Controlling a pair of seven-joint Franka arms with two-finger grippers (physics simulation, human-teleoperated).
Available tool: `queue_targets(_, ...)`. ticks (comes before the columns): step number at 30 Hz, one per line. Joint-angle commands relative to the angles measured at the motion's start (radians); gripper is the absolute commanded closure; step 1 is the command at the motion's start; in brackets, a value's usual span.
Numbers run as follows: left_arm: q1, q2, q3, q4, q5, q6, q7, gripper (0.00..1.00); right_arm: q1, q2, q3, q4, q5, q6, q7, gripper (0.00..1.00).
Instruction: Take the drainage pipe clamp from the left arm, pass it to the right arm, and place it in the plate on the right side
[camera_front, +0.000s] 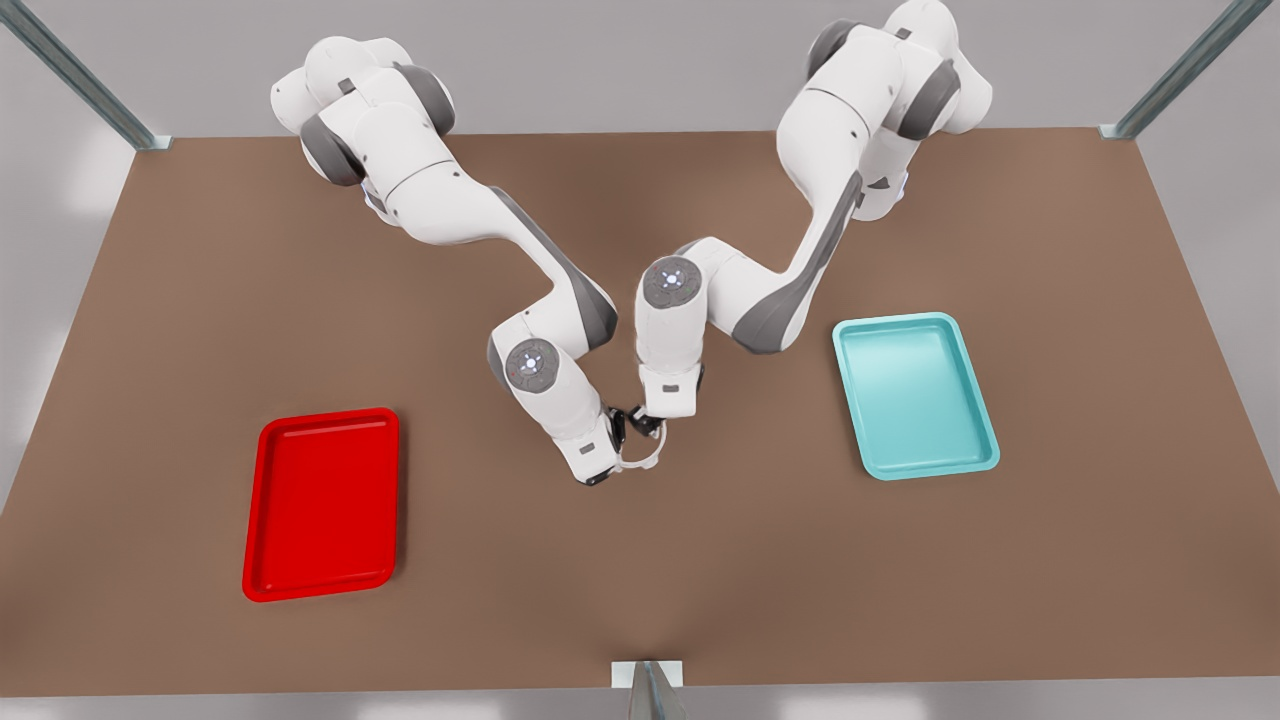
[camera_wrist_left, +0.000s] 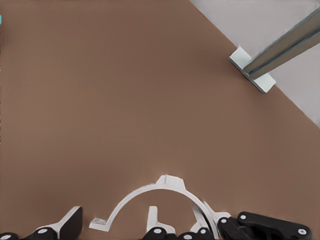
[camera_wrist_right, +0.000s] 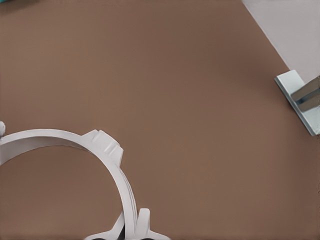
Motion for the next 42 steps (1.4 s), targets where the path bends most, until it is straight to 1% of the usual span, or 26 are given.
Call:
queue_targets(1,0.058,-0.004,-0.018,-0.004,-0.005,-0.018,0.012,0.00,-0.009,-0.003,-0.001,-0.003,-0.010,-0.002,-0.013,0.79)
queue_targets(2,0.169,-0.020,-0.087,-0.004,-0.005,-0.061,0.079,0.00,-0.032,-0.006,-0.001,-0.017,-0.015,-0.008,-0.025,0.79)
queue_targets(3,0.290,-0.047,-0.133,-0.001,-0.006,-0.141,0.200,0.00,-0.058,-0.019,-0.001,-0.037,-0.015,-0.028,-0.044,0.79)
queue_targets(4,0.465,-0.105,-0.173,0.005,-0.104,-0.291,0.470,0.00,-0.078,-0.040,-0.001,-0.052,-0.015,-0.057,-0.079,0.79)
queue_targets(5,0.612,-0.139,-0.202,0.054,-0.221,-0.443,0.765,0.00,-0.101,-0.054,-0.001,-0.061,-0.018,-0.080,-0.111,0.79)
queue_targets(6,0.669,-0.139,-0.202,0.132,-0.218,-0.654,1.018,0.00,-0.135,-0.078,-0.004,-0.078,-0.023,-0.117,-0.147,0.79)
queue_targets(7,0.692,-0.142,-0.211,0.141,-0.139,-0.818,1.242,0.00,-0.183,-0.118,-0.011,-0.110,-0.023,-0.160,-0.223,0.79)
queue_targets(8,0.689,-0.165,-0.215,0.149,-0.056,-0.963,1.417,0.00,-0.252,-0.184,-0.012,-0.179,-0.053,-0.186,-0.278,0.79)
queue_targets(9,0.721,-0.278,-0.239,0.066,-0.089,-0.937,1.419,0.00,-0.319,-0.246,-0.012,-0.247,-0.114,-0.208,-0.302,0.79)
queue_targets(10,0.727,-0.392,-0.241,-0.120,-0.074,-0.782,1.426,0.00,-0.386,-0.256,-0.012,-0.256,-0.127,-0.226,-0.361,0.79)
queue_targets(11,0.729,-0.363,-0.241,-0.090,-0.089,-0.767,1.425,0.00,-0.465,-0.256,-0.014,-0.264,-0.128,-0.226,-0.417,0.79)
queue_targets(12,0.718,-0.365,-0.248,-0.090,-0.112,-0.745,1.410,0.00,-0.531,-0.255,-0.014,-0.264,-0.138,-0.226,-0.479,0.79)
queue_targets(13,0.718,-0.366,-0.270,-0.090,-0.112,-0.793,1.363,0.00,-0.600,-0.247,-0.014,-0.262,-0.139,-0.223,-0.542,0.79)
queue_targets(15,0.717,-0.374,-0.270,-0.087,-0.112,-0.857,1.367,0.00,-0.694,-0.227,-0.014,-0.262,-0.147,-0.203,-0.590,0.79)
queue_targets(17,0.736,-0.379,-0.296,-0.081,-0.108,-0.860,1.368,0.00,-0.759,-0.201,-0.014,-0.264,-0.207,-0.148,-0.595,0.79)
queue_targets(19,0.730,-0.376,-0.296,-0.081,-0.106,-0.833,1.367,0.00,-0.779,-0.177,-0.014,-0.293,-0.207,-0.093,-0.605,0.79)
queue_targets(21,0.726,-0.372,-0.296,-0.083,-0.109,-0.822,1.367,0.00,-0.770,-0.174,-0.012,-0.373,-0.205,0.024,-0.604,0.79)
queue_targets(23,0.727,-0.374,-0.299,-0.081,-0.109,-0.822,1.365,0.00,-0.766,-0.158,-0.009,-0.386,-0.207,0.061,-0.601,0.79)
queue_targets(25,0.724,-0.371,-0.299,-0.089,-0.114,-0.828,1.365,0.00,-0.760,-0.143,-0.009,-0.391,-0.205,0.090,-0.598,0.79)
queue_targets(26,0.724,-0.371,-0.317,-0.092,-0.108,-0.826,1.359,0.00,-0.756,-0.137,-0.008,-0.391,-0.205,0.099,-0.595,0.79)
queue_targets(30,0.736,-0.362,-0.317,-0.092,-0.105,-0.757,1.360,0.00,-0.740,-0.103,0.000,-0.392,-0.191,0.105,-0.587,0.79)
queue_targets(34,0.741,-0.365,-0.317,-0.092,-0.103,-0.756,1.365,0.00,-0.709,-0.080,0.000,-0.391,-0.178,0.125,-0.587,0.79)
queue_targets(35,0.741,-0.365,-0.317,-0.092,-0.105,-0.757,1.365,0.00,-0.709,-0.079,0.000,-0.391,-0.176,0.125,-0.587,0.76)
queue_targets(36,0.741,-0.366,-0.317,-0.092,-0.105,-0.757,1.365,0.00,-0.713,-0.074,0.000,-0.391,-0.168,0.125,-0.581,0.00)
queue_targets(42,0.758,-0.366,-0.316,-0.092,-0.122,-0.747,1.365,0.00,-0.709,-0.089,0.002,-0.382,-0.168,0.113,-0.590,0.00)
